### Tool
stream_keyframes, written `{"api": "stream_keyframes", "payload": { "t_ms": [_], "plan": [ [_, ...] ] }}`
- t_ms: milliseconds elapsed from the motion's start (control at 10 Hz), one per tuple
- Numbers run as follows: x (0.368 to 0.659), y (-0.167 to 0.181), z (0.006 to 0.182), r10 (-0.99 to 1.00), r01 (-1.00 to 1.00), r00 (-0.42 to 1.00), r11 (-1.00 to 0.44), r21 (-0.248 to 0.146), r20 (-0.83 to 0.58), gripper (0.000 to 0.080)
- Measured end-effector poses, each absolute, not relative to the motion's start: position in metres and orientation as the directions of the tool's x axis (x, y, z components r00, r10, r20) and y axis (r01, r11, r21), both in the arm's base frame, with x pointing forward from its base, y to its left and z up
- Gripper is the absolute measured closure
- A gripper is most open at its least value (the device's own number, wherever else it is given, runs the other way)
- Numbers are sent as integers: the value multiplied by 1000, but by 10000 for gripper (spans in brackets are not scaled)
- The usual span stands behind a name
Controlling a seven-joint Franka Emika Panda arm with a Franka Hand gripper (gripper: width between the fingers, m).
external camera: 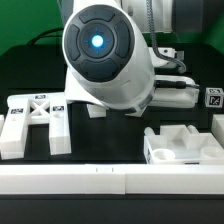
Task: Assemble chair
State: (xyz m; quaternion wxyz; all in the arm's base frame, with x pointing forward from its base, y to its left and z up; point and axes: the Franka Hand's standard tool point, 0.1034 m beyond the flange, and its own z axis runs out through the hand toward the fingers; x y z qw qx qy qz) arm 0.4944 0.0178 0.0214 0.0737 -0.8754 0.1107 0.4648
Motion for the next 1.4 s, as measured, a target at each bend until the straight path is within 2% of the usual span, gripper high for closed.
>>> {"api": "stream_keyframes", "payload": {
  "t_ms": [400,500,600,700,800,1200,1400],
  "plan": [
    [491,18,10,-131,-263,550,-965,-22,-825,151],
    [491,19,9,-130,-262,550,-965,-22,-825,253],
    [490,19,8,-130,-262,549,-965,-22,-826,389],
    [491,18,8,-131,-263,549,-965,-22,-825,389],
    [491,17,8,-131,-264,550,-964,-22,-825,514],
    [493,14,11,-129,-265,551,-964,-27,-824,514],
    [504,18,31,-111,-250,544,-968,-35,-832,514]
  ]
}}
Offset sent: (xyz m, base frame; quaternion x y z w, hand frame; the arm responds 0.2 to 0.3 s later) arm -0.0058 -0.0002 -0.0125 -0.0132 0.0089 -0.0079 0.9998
